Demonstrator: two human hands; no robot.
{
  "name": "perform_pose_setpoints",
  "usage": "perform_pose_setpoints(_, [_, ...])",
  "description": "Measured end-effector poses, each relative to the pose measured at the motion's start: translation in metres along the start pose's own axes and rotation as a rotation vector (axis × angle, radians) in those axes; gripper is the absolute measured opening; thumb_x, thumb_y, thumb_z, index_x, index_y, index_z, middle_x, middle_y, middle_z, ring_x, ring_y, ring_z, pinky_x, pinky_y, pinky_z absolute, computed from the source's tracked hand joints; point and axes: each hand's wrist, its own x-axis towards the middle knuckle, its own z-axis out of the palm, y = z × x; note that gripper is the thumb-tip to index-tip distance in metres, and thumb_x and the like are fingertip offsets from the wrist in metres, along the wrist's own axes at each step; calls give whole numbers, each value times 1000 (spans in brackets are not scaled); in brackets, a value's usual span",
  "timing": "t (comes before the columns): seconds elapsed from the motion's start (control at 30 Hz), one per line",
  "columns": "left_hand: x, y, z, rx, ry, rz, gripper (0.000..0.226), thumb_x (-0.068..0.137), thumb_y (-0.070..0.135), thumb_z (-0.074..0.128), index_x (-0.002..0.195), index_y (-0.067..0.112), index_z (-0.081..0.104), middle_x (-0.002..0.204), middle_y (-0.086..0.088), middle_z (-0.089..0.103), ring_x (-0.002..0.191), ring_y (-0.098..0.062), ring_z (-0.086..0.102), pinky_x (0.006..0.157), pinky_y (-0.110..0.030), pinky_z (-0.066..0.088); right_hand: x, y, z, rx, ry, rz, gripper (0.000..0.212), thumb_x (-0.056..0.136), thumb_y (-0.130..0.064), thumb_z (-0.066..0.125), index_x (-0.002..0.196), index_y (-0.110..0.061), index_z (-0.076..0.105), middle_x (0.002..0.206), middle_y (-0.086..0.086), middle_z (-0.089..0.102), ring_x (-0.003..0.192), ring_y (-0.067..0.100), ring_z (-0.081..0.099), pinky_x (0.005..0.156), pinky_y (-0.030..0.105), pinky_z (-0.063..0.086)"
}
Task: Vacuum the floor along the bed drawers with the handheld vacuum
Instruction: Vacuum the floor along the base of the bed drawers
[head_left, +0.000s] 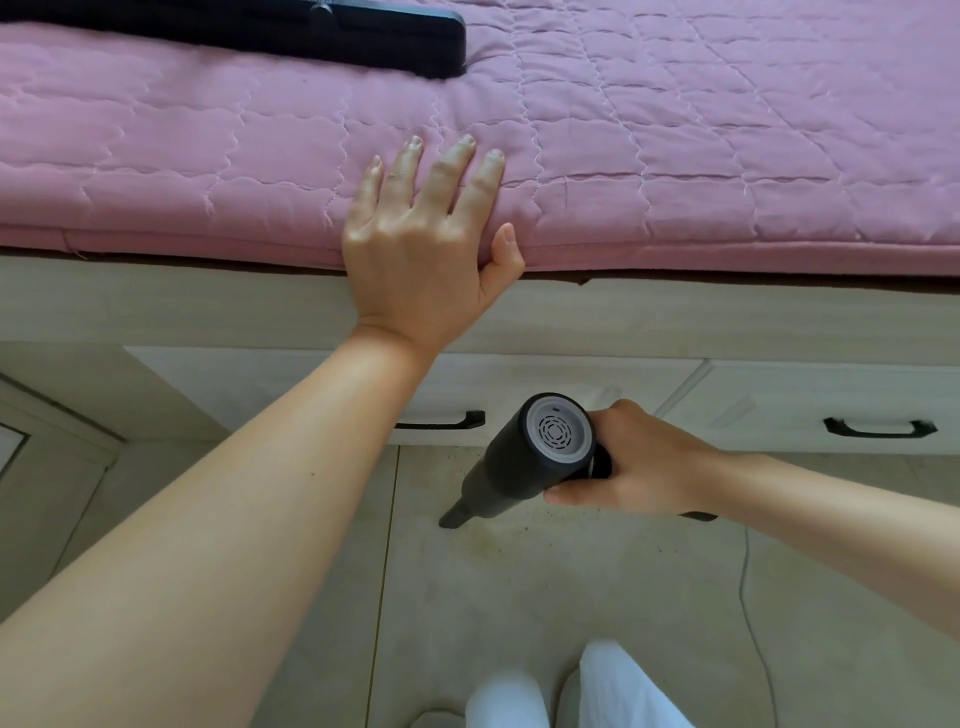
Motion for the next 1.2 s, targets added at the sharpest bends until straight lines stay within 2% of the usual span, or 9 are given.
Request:
perform_pose_setpoints(0.2, [0,0,1,6,3,-2,48,91,39,46,127,19,70,130,-4,68,117,-37,65,99,-53,51,-2,1,1,-5,56,13,38,75,-55,67,105,-31,60,86,-11,68,80,4,63,73,31,54])
perform_pose_setpoints(0.37, [0,1,1,0,10,-7,48,92,39,46,127,19,71,129,-4,69,117,-37,65,99,-52,50,-6,3,-2,14,9,12,33,72,-56,66,97,-35,61,83,-12,68,78,4,63,73,33,55])
perform_pose_setpoints(0.53, [0,0,1,-3,11,-6,47,91,39,46,126,19,71,129,-4,69,117,-37,65,99,-52,51,-9,4,-2,-9,58,20,25,77,-52,68,95,-39,55,78,-16,65,75,1,61,67,20,50])
perform_pose_setpoints(0.7, [0,1,1,0,2,-2,48,92,39,46,127,19,70,130,-4,68,118,-37,65,98,-52,51,-6,9,0,-54,121,24,36,74,-60,62,101,-36,55,76,-11,65,70,7,61,64,29,53])
perform_pose_setpoints(0.9, [-1,0,1,0,3,-7,49,92,40,44,128,19,70,131,-4,68,118,-38,64,99,-52,50,-2,12,-1,-94,120,4,45,68,-70,52,99,-38,54,75,-12,65,69,6,62,63,31,53])
perform_pose_setpoints(1.0, [0,1,1,5,7,-4,48,92,39,45,127,19,70,130,-3,68,118,-38,64,99,-52,50,2,12,2,-118,156,11,44,72,-67,56,101,-34,54,71,-9,64,64,10,61,61,33,53])
perform_pose_setpoints(1.1, [0,0,1,7,1,-2,48,91,39,46,128,19,70,131,-3,68,119,-38,64,99,-52,50,4,8,4,-134,181,17,38,79,-57,62,105,-31,52,70,-10,62,63,10,60,58,26,48])
perform_pose_setpoints(1.2, [0,1,0,7,0,-7,48,91,39,46,127,19,70,130,-3,68,118,-38,64,99,-52,50,2,7,4,-168,162,9,40,80,-56,64,109,-31,51,69,-11,61,61,7,58,54,18,37])
